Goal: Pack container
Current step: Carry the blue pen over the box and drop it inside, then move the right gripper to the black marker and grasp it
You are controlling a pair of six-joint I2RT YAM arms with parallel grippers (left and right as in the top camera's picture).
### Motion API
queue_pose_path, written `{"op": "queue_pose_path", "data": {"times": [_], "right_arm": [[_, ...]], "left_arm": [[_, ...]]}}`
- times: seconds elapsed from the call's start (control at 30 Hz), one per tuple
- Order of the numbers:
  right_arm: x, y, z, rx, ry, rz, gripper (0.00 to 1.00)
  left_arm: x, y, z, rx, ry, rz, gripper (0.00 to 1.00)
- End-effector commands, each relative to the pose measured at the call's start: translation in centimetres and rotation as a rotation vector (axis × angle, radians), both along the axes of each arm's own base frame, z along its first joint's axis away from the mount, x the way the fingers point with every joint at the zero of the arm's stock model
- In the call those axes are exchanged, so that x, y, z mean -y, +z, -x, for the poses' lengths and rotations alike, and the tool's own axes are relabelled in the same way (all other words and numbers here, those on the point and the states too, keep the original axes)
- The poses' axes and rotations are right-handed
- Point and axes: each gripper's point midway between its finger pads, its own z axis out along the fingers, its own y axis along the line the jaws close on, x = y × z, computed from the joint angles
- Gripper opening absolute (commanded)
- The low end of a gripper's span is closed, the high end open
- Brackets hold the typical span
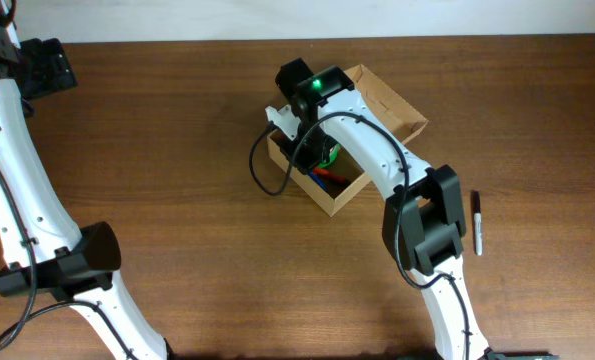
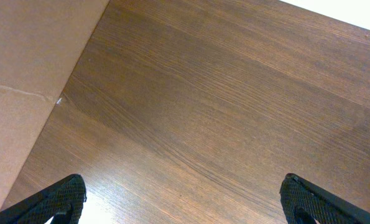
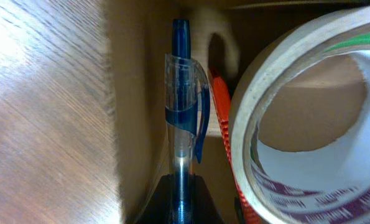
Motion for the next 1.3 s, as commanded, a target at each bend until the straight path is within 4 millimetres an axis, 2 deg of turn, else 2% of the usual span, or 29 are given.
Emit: {"op": "queue_pose_path", "data": {"times": [0.0, 0.03, 0.07, 0.2, 0.27, 0.33, 0.43, 0.5, 0.6, 0.7, 0.8, 0.9, 0.97, 1.03, 1.1, 1.17, 1.27], "right_arm": [[-0.2, -0.9, 0.4, -0.028, -0.005, 0.001, 0.04], [-0.3, -0.9, 0.4, -0.026, -0.005, 0.000, 0.04], [-0.3, -0.9, 0.4, -0.025, -0.005, -0.001, 0.11], [-0.2, -0.8, 0.6, -0.032, -0.005, 0.004, 0.26], [-0.1, -0.5, 0.7, -0.033, -0.005, 0.004, 0.40], [-0.1, 0.2, 0.7, -0.024, -0.002, 0.000, 0.43], [0.5, 2.3, 0.4, 0.028, -0.004, 0.016, 0.43], [1.3, 4.8, 0.0, 0.092, -0.007, 0.047, 0.43], [2.5, 10.1, -0.5, 0.216, -0.023, 0.062, 0.44], [4.2, 17.1, -0.4, 0.384, -0.058, 0.048, 0.45], [8.2, 23.9, 0.5, 0.574, -0.164, 0.090, 0.48], [14.0, 30.6, 2.7, 0.746, -0.341, 0.111, 0.49], [17.0, 33.4, 4.1, 0.809, -0.421, 0.095, 0.49], [21.2, 35.6, 6.1, 0.861, -0.536, 0.092, 0.58], [25.4, 36.1, 7.7, 0.879, -0.647, 0.122, 0.60], [28.8, 35.6, 8.8, 0.883, -0.751, 0.142, 0.63], [33.7, 32.0, 9.9, 0.836, -0.900, 0.194, 0.70]], "left_arm": [[-0.1, -0.5, -0.1, -0.014, -0.009, 0.004, 1.00], [-0.1, -0.5, -0.1, -0.014, -0.010, 0.004, 1.00], [-0.1, -0.5, -0.1, -0.014, -0.009, 0.004, 1.00], [-0.1, -0.5, -0.1, -0.014, -0.009, 0.004, 1.00], [-0.1, -0.5, -0.1, -0.014, -0.009, 0.004, 1.00], [-0.1, -0.5, -0.1, -0.014, -0.010, 0.004, 1.00], [-0.1, -0.5, -0.1, -0.014, -0.009, 0.004, 1.00], [-0.1, -0.5, -0.1, -0.014, -0.010, 0.004, 1.00], [-0.1, -0.5, -0.1, -0.014, -0.010, 0.004, 1.00], [-0.1, -0.5, -0.1, -0.014, -0.009, 0.004, 1.00], [-0.1, -0.5, -0.1, -0.014, -0.009, 0.004, 1.00], [-0.1, -0.5, -0.1, -0.013, -0.010, 0.004, 1.00], [-0.1, -0.5, -0.1, -0.014, -0.009, 0.004, 1.00], [-0.1, -0.5, -0.1, -0.014, -0.010, 0.004, 1.00], [-0.1, -0.5, -0.1, -0.014, -0.010, 0.004, 1.00], [-0.1, -0.5, -0.1, -0.014, -0.009, 0.004, 1.00], [-0.1, -0.5, -0.1, -0.014, -0.009, 0.004, 1.00]]}}
